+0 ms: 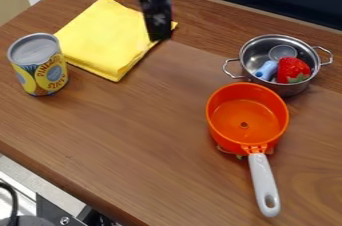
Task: Move the yellow cloth to the upper left of the table
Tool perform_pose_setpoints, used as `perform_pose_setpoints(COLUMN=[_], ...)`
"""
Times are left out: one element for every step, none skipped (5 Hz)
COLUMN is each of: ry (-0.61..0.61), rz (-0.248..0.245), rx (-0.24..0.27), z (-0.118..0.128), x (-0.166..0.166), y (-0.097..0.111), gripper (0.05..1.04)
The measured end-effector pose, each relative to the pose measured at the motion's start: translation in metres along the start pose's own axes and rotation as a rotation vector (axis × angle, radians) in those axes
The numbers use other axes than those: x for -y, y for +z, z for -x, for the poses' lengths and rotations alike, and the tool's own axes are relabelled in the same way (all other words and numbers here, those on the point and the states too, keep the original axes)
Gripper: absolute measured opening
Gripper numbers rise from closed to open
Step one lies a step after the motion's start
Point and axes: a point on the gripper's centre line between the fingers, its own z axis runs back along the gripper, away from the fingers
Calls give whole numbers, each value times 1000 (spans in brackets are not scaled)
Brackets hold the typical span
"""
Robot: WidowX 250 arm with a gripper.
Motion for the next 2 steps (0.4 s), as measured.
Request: perform_pose_setpoints(ry=[-99,-154], rz=[25,31], rx=[-8,-8], z=[-9,-11], x=[41,71], y=[-1,-5], gripper=[999,999])
